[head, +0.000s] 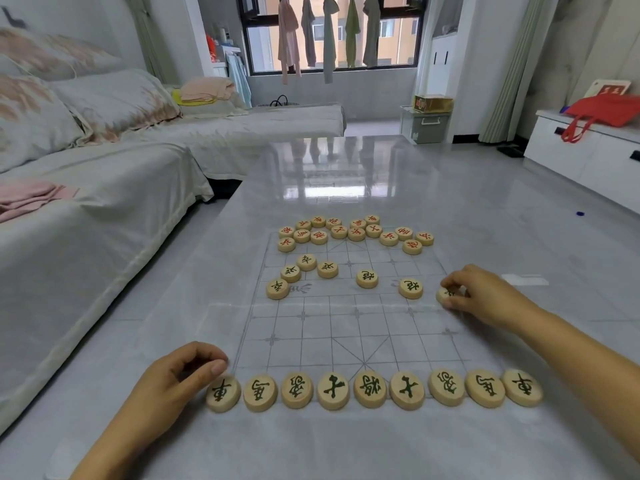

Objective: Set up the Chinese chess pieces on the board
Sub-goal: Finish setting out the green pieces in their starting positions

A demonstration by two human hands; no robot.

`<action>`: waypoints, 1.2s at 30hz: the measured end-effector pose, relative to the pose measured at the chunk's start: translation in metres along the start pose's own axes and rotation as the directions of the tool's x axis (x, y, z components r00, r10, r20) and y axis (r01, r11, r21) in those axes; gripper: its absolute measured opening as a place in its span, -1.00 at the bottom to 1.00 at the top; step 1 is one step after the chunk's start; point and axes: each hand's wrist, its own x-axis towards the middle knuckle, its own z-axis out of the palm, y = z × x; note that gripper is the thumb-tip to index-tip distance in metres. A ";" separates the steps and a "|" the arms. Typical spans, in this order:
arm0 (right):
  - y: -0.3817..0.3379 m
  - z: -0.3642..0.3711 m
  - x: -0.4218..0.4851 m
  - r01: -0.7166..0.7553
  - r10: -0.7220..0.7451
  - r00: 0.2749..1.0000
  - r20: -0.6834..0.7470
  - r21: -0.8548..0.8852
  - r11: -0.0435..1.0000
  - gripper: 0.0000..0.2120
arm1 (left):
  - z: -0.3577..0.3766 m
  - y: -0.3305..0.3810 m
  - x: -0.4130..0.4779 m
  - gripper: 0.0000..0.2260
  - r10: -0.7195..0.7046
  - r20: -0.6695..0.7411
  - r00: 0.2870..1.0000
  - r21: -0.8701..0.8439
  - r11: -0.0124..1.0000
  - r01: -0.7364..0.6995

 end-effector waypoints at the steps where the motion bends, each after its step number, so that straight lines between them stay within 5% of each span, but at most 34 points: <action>1: 0.000 -0.001 0.009 -0.022 0.022 1.000 -0.016 0.012 1.000 -0.63 | 0.000 0.001 0.000 -0.90 0.003 -0.002 1.000 0.002 1.000 -0.003; 9: -0.008 0.005 0.046 -0.068 0.078 0.992 -0.102 0.101 0.993 -0.53 | -0.001 0.006 0.002 -0.80 0.014 -0.003 1.000 -0.003 1.000 -0.014; 11: -0.018 0.006 0.042 0.013 0.001 0.985 -0.174 0.076 0.997 -0.53 | -0.001 0.007 0.003 -0.81 0.013 -0.010 1.000 0.001 1.000 -0.013; 15: -0.053 0.018 0.038 0.203 -0.206 0.976 -0.065 -0.057 0.978 -0.49 | 0.001 0.006 0.006 -0.81 -0.008 -0.041 0.999 0.001 1.000 0.008; 19: -0.085 0.026 0.054 0.212 -0.226 0.973 -0.042 -0.206 0.955 -0.53 | 0.001 0.004 0.007 -0.83 -0.014 -0.070 0.997 0.018 1.000 0.015; 28: -0.168 0.055 0.011 0.443 -0.444 0.895 0.042 0.023 0.896 -0.65 | 0.009 0.005 0.029 -0.92 0.012 -0.150 0.989 0.127 0.992 0.007; 36: -0.186 0.057 -0.007 0.454 -0.463 0.883 0.072 0.113 0.884 -0.50 | 0.023 0.025 0.064 -0.62 0.011 0.168 0.986 0.260 0.964 -0.055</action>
